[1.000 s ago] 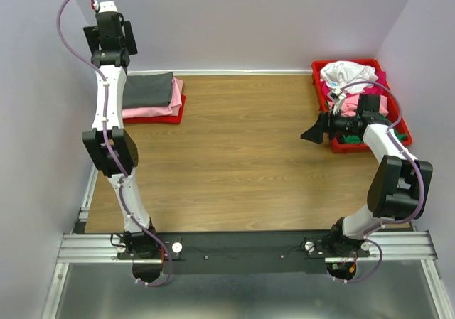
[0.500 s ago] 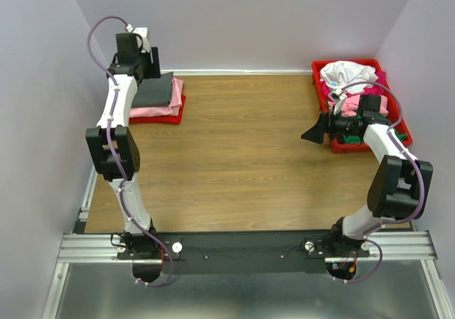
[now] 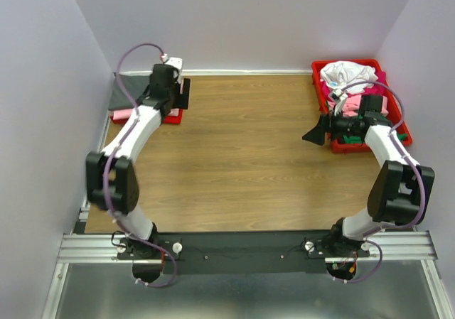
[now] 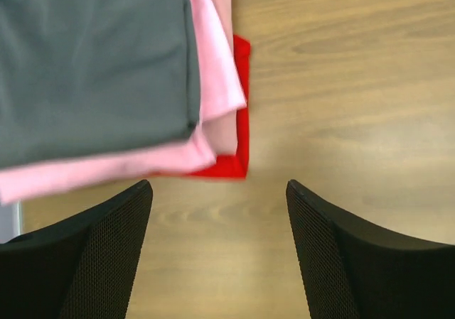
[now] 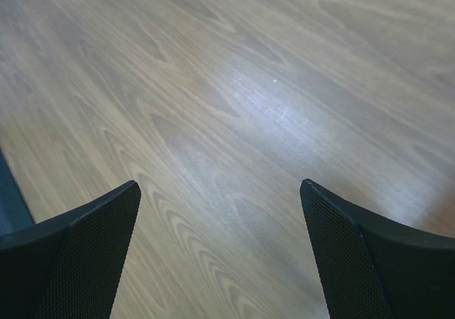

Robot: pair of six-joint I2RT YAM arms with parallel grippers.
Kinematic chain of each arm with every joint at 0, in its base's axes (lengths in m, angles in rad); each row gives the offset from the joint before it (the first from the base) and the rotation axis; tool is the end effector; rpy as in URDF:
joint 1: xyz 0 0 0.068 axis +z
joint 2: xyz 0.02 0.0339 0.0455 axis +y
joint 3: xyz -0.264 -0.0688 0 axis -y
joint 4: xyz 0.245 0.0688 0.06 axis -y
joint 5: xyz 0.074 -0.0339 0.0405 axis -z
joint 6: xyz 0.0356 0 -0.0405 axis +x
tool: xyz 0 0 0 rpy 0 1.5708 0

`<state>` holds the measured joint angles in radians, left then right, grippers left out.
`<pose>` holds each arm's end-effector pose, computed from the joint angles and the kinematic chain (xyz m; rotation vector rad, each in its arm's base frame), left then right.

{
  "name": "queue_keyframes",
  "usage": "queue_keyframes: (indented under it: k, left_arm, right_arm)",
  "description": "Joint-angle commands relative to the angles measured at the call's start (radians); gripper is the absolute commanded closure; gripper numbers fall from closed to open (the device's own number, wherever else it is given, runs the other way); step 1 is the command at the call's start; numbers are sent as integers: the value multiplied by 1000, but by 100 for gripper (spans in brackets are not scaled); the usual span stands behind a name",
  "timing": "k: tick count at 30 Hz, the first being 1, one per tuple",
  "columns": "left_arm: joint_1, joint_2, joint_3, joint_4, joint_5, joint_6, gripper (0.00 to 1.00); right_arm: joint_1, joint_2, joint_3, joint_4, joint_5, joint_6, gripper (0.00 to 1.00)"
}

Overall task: Fold and stack the t-shirts
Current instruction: Reset both grippers

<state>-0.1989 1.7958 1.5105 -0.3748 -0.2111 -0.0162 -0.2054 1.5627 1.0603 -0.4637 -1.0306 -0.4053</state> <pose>0.4101 -0.0751 0.2927 0.0876 2.2145 0.1168 0.3136 -0.0341 0.2362 -0.5821 2.0649 0.9430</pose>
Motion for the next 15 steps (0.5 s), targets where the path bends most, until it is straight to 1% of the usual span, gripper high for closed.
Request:
queue_keyframes:
  k: [1, 2, 3, 4, 5, 6, 7, 8, 9, 10, 11, 12, 15]
  left_arm:
    - [38, -410, -244, 310, 270, -94, 9]
    - [49, -517, -338, 326, 321, -109, 9]
    - [67, -571, -379, 335, 378, -119, 9]
    - [75, -625, -415, 333, 383, -128, 9]
    - [81, -680, -485, 335, 381, -128, 9]
    - [90, -794, -519, 339, 359, -125, 6]
    - [90, -853, -554, 340, 339, -117, 5]
    - [92, -962, -614, 341, 314, -114, 1]
    - [93, -1013, -643, 341, 273, -116, 1]
    - [93, -1092, -692, 347, 257, -117, 2]
    - [93, -1124, -714, 353, 248, -116, 1]
    - [93, -1147, -733, 358, 262, -113, 2]
    - [93, -1175, -769, 358, 279, -111, 2]
  right_arm:
    - [-11, -142, -3, -20, 127, -61, 0]
    - [-11, -165, -3, -12, 171, -66, 0]
    - [-11, -196, -5, -3, 269, -53, 0]
    - [-11, -240, -3, 10, 326, -40, 0]
    - [-11, -266, 0, 25, 387, -14, 0]
    - [-11, -288, 0, 57, 511, 40, 0]
    - [-11, -309, 0, 71, 567, 68, 0]
    - [-12, -350, 7, 82, 619, 118, 0]
    - [-12, -368, 12, 85, 709, 144, 0]
    - [-14, -409, 7, 100, 751, 175, 0]
    - [-14, -427, 1, 109, 785, 236, 0]
    - [-14, -452, -9, 121, 852, 270, 0]
    - [-15, -532, -59, 177, 949, 364, 0]
